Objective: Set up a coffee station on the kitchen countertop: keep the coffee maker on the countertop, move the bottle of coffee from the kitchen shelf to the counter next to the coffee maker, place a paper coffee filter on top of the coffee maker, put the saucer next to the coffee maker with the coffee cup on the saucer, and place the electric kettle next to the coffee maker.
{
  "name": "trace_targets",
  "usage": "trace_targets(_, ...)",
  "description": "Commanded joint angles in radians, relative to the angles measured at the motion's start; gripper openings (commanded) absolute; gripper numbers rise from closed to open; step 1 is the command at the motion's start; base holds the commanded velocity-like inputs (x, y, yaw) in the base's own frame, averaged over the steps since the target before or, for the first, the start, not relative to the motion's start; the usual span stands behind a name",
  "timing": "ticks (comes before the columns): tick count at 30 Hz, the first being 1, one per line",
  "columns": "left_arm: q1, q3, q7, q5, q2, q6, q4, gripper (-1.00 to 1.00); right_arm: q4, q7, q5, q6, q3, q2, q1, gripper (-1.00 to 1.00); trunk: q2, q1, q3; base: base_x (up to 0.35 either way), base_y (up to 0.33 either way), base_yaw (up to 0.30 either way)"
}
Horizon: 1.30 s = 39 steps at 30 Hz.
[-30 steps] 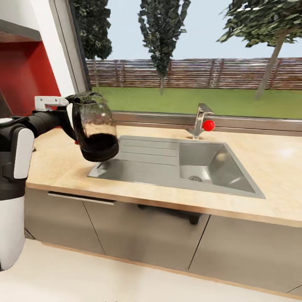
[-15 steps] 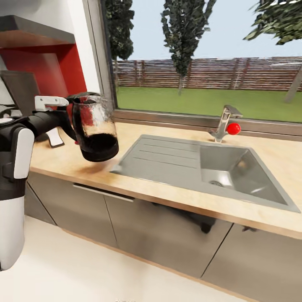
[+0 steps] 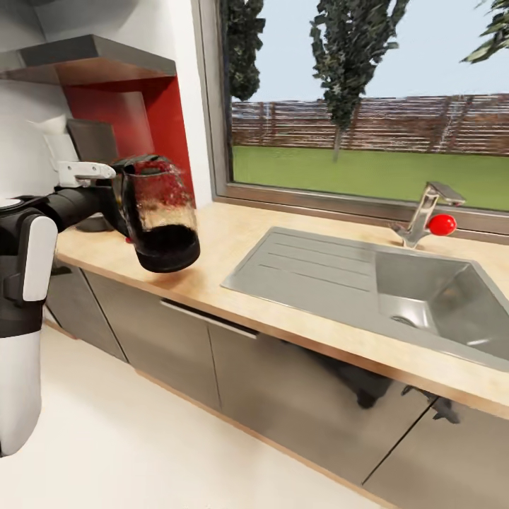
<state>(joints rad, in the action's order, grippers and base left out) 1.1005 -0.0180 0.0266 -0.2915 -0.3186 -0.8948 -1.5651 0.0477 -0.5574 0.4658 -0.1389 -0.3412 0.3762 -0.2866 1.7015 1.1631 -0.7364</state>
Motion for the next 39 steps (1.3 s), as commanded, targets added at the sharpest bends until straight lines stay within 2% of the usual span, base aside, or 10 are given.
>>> trace_targets(1,0.001,0.000,0.003,0.003,-0.001,-0.004,-0.001,-1.00,0.004,-0.006,0.008,-0.007,-0.009,0.000,-0.002,1.00,0.001,0.000,-0.001,0.000,0.000,0.274)
trace_targets(12,0.001,0.000,0.003,0.003,0.000,-0.004,-0.001,-1.00,0.004,-0.006,0.008,-0.007,-0.009,0.000,-0.002,1.00,0.001,0.000,-0.001,0.000,0.000,0.274)
trace_targets(18,0.001,0.015,0.003,0.003,0.000,-0.004,-0.001,-1.00,0.004,-0.006,0.008,-0.007,-0.009,0.000,-0.002,1.00,0.001,0.000,-0.001,0.082,0.080,0.254)
trace_targets(23,0.001,0.016,0.003,0.003,0.000,-0.004,0.000,-1.00,0.004,-0.007,0.008,-0.007,-0.007,0.000,-0.002,1.00,0.001,0.000,-0.001,0.126,0.201,0.062)
trace_targets(39,0.001,0.018,0.003,0.004,0.000,-0.004,0.002,-1.00,0.004,-0.007,0.010,-0.006,-0.007,0.001,-0.002,1.00,0.001,0.000,-0.001,0.052,0.064,0.002)
